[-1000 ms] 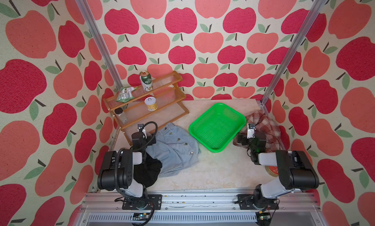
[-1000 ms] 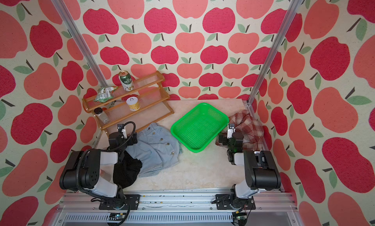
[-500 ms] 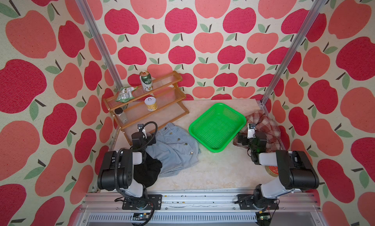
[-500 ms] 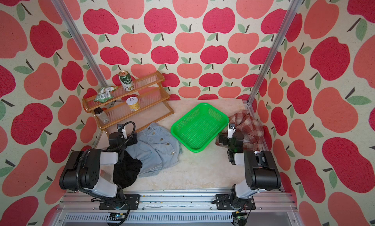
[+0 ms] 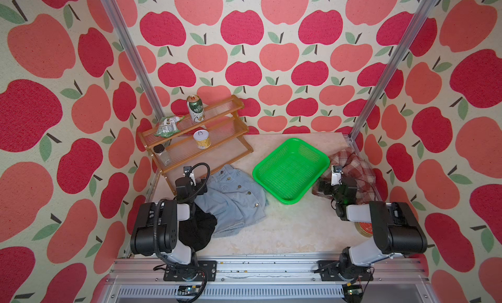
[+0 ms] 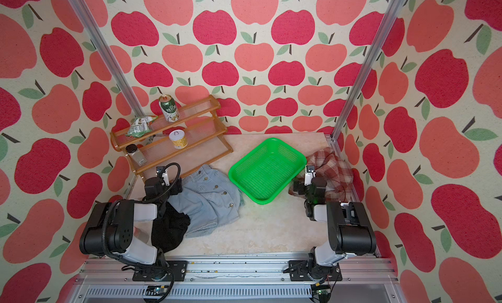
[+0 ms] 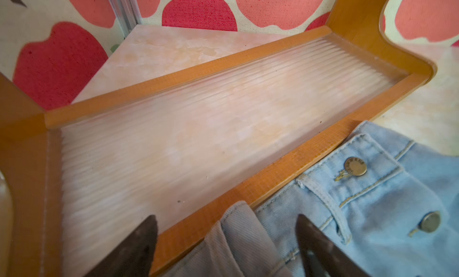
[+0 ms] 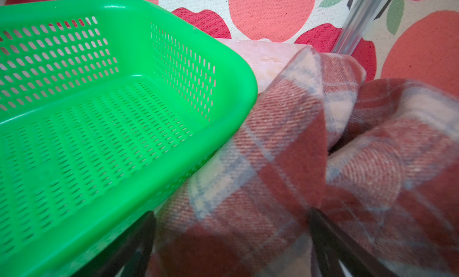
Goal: Roll up the skirts
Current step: Move the basket to the corner of the board.
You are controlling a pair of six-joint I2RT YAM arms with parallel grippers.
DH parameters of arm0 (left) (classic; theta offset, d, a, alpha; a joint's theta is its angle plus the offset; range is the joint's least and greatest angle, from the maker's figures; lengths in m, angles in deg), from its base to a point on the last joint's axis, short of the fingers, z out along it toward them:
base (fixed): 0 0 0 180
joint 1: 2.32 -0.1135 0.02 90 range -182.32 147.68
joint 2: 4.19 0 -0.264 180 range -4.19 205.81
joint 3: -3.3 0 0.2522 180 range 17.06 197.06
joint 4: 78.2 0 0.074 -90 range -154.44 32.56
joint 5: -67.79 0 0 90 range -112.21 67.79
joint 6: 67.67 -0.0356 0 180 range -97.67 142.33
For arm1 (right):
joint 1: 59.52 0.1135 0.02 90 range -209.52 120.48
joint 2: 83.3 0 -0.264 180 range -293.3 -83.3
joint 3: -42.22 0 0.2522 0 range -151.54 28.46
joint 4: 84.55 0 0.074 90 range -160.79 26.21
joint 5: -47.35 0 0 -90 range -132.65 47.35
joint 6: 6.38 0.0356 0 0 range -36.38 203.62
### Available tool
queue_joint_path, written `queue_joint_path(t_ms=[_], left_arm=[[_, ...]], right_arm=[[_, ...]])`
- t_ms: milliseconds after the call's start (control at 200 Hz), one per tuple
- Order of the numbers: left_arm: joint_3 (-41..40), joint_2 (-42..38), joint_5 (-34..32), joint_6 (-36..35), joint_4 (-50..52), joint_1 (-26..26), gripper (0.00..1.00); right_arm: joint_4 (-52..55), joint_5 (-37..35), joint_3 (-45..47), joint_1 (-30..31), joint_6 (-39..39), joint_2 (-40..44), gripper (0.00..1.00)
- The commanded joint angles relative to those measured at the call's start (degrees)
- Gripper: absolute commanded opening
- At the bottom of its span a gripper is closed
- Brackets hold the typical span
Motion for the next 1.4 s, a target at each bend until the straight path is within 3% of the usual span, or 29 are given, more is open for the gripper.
queue_joint_path(t_ms=[0, 55, 125, 245, 350, 505, 710, 825, 1020, 1201, 1391], left_arm=[[2.32, 0.06, 0.16, 1.21, 0.94, -0.48, 0.46], [6.82, -2.76, -4.98, 3.34, 11.91, -0.42, 0.42], [13.81, -5.73, -14.14, 7.06, 26.77, -0.82, 0.52], [13.78, -12.33, -11.47, 11.32, 30.14, -1.05, 0.59], [11.99, -19.13, -9.53, 13.85, 31.06, 1.14, 0.61], [11.2, -25.73, -10.08, 12.75, 33.98, 11.53, 0.61], [8.87, -30.84, -18.0, 12.81, 33.46, 28.65, 0.62], [8.58, -30.81, -23.03, 11.76, 32.05, 35.67, 0.62], [9.6, -27.91, -27.65, 9.47, 28.77, 40.58, 0.62], [10.26, -27.01, -26.44, 8.19, 25.1, 41.12, 0.63], [10.94, -25.3, -28.28, 5.89, 25.11, 41.73, 0.63]], right_arm=[[0.8, -8.64, -1.21, 1.04, 1.32, 3.03, 0.87], [9.62, -14.06, -3.43, 1.84, 2.38, 7.68, 0.84], [24.3, -18.18, -8.39, 1.46, 7.17, 12.88, 0.88], [38.59, -17.78, -14.65, 0.68, 14.23, 17.59, 0.9], [52.18, -11.72, -21.65, 0.89, 22.23, 19.33, 0.89], [63.09, -3.7, -28.95, 2.38, 26.16, 16.88, 0.89], [78.61, 2.9, -42.35, 1.91, 25.11, 6.05, 0.91], [80.47, 8.66, -43.09, 1.87, 26.72, 3.42, 0.9], [81.65, 12.94, -41.16, 2.75, 32.36, 2.35, 0.88], [79.58, 12.85, -36.18, 7.35, 36.65, 4.87, 0.88], [77.81, 11.43, -34.6, 12.1, 41.64, 1.32, 0.88]])
